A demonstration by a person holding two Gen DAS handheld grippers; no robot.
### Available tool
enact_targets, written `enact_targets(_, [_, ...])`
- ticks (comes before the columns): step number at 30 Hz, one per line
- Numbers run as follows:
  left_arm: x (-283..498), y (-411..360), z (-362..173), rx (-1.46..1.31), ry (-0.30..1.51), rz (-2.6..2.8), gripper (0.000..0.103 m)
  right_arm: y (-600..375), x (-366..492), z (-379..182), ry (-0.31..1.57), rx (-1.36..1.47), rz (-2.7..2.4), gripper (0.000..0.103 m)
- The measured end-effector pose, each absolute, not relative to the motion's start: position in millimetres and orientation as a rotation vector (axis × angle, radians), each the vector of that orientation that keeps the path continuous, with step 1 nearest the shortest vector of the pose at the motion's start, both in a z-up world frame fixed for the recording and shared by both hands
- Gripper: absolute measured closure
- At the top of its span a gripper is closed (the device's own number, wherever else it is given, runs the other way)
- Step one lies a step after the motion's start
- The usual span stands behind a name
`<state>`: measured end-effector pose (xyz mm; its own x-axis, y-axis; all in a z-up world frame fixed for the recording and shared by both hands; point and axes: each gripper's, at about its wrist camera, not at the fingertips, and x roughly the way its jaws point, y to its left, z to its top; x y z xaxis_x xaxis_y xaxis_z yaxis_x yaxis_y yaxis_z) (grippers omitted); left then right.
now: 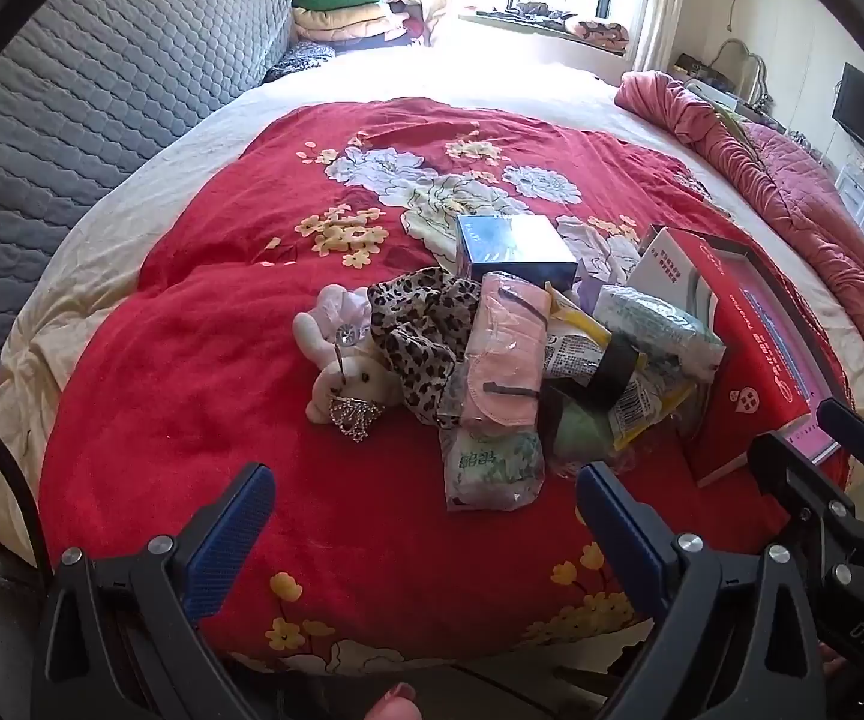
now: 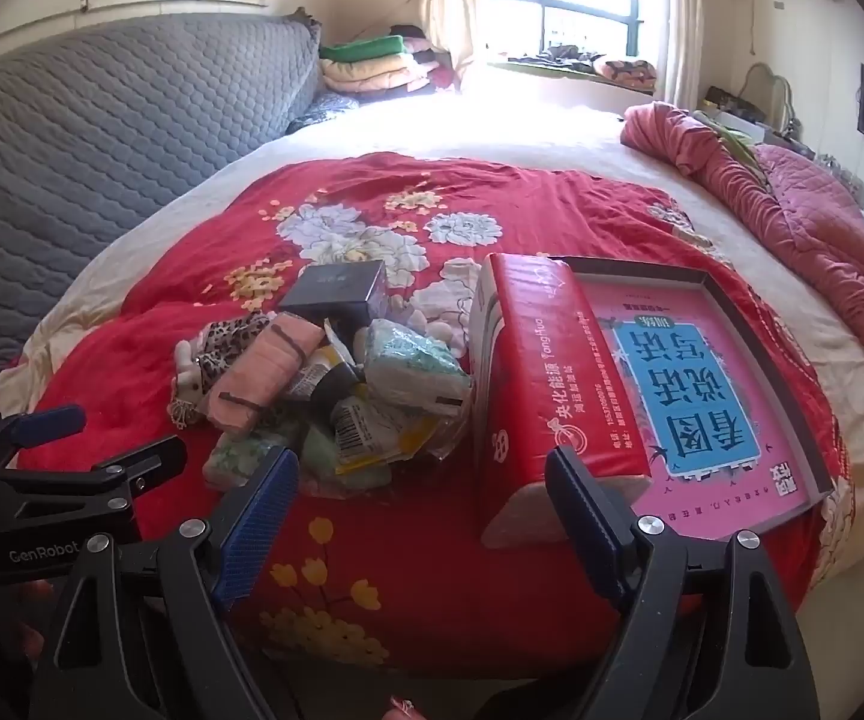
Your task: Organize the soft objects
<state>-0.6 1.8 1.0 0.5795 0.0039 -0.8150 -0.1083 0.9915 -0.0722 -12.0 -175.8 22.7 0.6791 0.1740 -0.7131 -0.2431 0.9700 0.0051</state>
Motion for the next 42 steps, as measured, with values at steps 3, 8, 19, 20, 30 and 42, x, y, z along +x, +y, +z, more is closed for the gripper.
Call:
enact_targets(3, [-2.1, 3.8, 1.6, -0.115, 0.943, 0.069, 0.002, -175.7, -13.2, 23.8, 0.786, -0.091, 0.234, 0.018])
enact_targets(8, [-1.7, 2.2, 6.0, -0.102, 0.952, 0.076, 0.002, -176.3, -12.8, 24.5, 0.788, -0.084, 0.235, 0.018])
enact_targets(19, [-1.6, -0.8, 6.1, -0.088, 0.952, 0.080, 0.002, -176.7, -13.3, 26.1, 0.786, -0.090, 0.234, 0.018])
enact_targets(20, [-1.7, -0.8, 6.8, -0.086, 0.949, 0.079, 0.002, -177.0, -13.0, 26.1, 0.787, -0.089, 0.232, 0.018])
enact_targets(30, [-2.6, -4.4, 9.8, -0.075, 0.933, 0.072, 0.002, -180.6, -13.5, 26.7, 0.784, -0.074, 0.231, 0.018])
enact_targets(42, [-2.3, -5.1, 8.8, -0.093, 0.934, 0.057, 0.002, -180.4, -13.7, 26.6, 0.788, -0.075, 0.231, 0.018])
